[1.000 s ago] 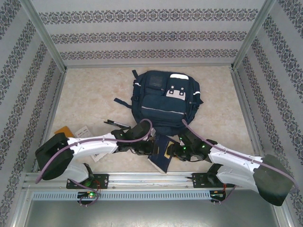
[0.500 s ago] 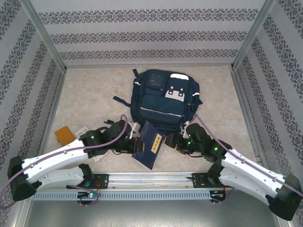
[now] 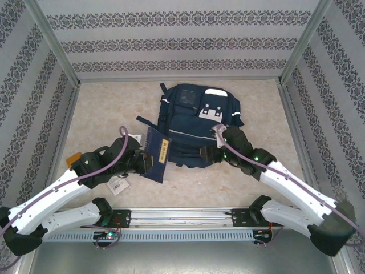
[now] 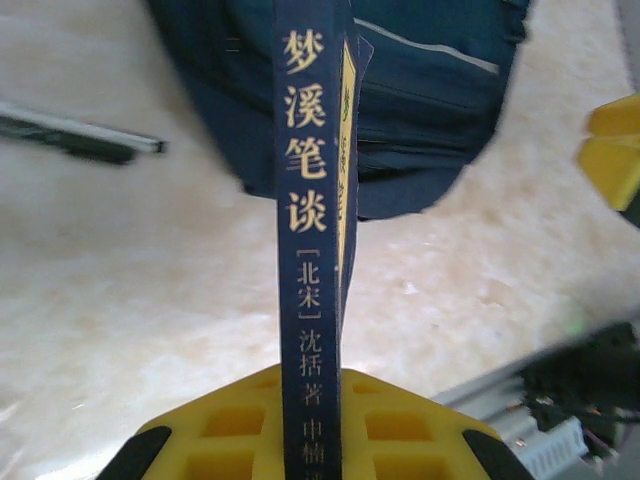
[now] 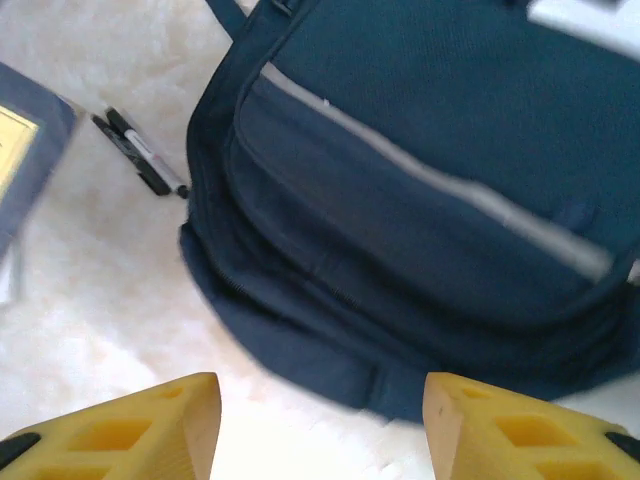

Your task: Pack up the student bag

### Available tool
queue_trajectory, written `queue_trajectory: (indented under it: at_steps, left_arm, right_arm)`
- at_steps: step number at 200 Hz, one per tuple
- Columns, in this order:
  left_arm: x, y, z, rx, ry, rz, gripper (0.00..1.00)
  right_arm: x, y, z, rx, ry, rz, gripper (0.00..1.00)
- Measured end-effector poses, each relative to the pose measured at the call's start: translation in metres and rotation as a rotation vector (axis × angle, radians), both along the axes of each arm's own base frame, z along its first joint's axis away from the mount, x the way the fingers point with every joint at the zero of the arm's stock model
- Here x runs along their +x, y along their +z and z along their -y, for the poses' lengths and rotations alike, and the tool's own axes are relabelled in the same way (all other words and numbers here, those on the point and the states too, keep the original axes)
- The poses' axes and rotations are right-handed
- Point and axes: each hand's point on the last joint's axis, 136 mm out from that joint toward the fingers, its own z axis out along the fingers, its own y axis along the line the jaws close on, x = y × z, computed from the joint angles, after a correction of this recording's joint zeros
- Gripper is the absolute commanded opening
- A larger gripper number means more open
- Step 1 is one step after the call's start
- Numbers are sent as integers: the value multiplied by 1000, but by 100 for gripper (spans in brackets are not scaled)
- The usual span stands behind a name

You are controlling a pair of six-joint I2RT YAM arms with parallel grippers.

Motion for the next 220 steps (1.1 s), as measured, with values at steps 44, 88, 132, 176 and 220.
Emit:
queue_trajectory:
  at_steps: [44,88,132,176,220]
  left_arm:
    - [-16,-1,-39,24,71,-40,0]
    - [-26,-6,-42,31,55,-105,0]
    - [-30,-7,-30,-18,21,-162,0]
    - [-33,-1,-17,-79,-20,-181,0]
    - [-32,-2,-13,-89,-30,-199,0]
  right_arm:
    - [54,-28,-20,-321,311,102,65]
    - [79,-74,-25,-539,516,89,67]
    - [84,-100,-18,-662,614,83,65]
    - [70,-98,-18,-625,734,65,73]
    - [53,-97,-3,-696,846,83,75]
